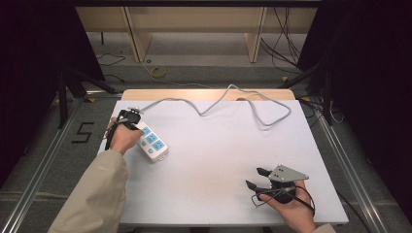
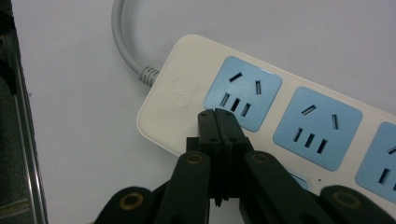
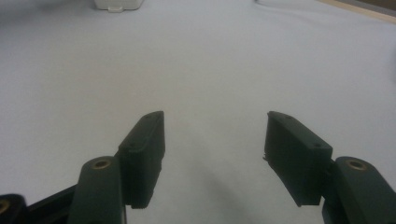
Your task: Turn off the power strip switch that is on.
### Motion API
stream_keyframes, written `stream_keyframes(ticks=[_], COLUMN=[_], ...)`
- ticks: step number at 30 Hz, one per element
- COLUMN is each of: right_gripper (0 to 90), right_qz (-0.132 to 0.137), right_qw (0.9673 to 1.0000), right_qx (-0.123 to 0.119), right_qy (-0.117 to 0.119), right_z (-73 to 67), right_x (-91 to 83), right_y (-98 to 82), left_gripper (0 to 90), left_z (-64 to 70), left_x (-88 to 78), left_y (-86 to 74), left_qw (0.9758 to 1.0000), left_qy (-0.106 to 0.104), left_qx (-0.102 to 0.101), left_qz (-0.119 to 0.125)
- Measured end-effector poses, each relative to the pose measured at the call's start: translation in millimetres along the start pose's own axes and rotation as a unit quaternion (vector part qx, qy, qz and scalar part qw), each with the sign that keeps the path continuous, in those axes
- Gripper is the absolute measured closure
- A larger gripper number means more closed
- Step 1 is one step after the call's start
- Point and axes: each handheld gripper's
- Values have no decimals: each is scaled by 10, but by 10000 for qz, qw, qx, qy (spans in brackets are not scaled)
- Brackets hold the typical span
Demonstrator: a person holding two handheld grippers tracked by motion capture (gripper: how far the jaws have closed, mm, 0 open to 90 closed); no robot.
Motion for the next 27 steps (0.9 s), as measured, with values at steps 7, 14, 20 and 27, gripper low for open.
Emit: stream_keyframes(ticks=[7,14,20,27], right_gripper=[392,392,392,392], right_qz=[2,2,6,9], right_qw=[10000,10000,10000,10000], right_qx=[-1,-1,-9,-16], right_qy=[-4,-3,-2,-3], right_z=[-6,-5,-6,-9], right_x=[1,0,0,-1], right_y=[1,1,2,3], left_gripper=[899,899,899,899], left_z=[10,18,37,36], left_x=[3,7,14,13], left_y=[1,0,-3,-6], left_qw=[10000,10000,9999,9999], left_qy=[28,58,78,71], left_qx=[25,52,74,77], left_qz=[-20,-34,-86,-68])
Point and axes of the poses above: each handheld gripper's, and its own axes: x roughly forward along the jaws, y roughly out of its top, z roughly to its right, and after that the axes turned 13 degrees about -y, right-handed
